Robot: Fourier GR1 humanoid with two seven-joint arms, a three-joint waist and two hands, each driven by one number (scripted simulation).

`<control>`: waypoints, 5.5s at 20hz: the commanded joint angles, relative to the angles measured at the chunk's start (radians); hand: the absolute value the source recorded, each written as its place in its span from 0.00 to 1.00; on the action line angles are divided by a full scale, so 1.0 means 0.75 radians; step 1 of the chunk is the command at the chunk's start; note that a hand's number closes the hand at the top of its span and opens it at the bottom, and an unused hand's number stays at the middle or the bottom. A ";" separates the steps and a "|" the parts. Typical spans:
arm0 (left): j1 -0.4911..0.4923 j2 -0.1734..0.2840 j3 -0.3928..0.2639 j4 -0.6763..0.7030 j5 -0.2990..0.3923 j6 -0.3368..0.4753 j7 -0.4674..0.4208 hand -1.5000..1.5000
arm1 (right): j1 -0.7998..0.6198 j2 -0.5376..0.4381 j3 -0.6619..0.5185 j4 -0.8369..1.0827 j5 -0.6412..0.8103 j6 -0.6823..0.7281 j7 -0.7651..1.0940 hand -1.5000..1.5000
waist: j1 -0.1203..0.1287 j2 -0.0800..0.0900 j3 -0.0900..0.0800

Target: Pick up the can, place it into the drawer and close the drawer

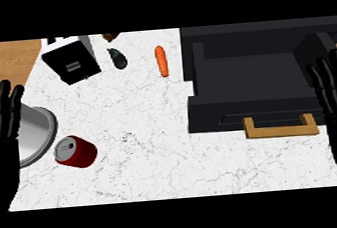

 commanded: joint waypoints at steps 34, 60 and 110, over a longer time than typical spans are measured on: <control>0.244 -0.130 -0.098 0.054 -0.416 0.850 0.554 0.00 | 0.185 0.046 -0.209 0.062 -0.078 -0.031 0.158 0.00 | -0.034 0.011 -0.043; 0.255 -0.130 0.031 0.947 0.261 0.857 -0.395 0.00 | 0.184 0.059 -0.299 -0.046 -0.128 0.019 0.258 0.00 | -0.030 0.011 -0.043; -0.733 0.015 0.078 2.156 0.334 0.006 -0.788 1.00 | 0.159 0.069 -0.361 -0.203 -0.076 0.082 0.366 0.00 | -0.059 0.018 -0.045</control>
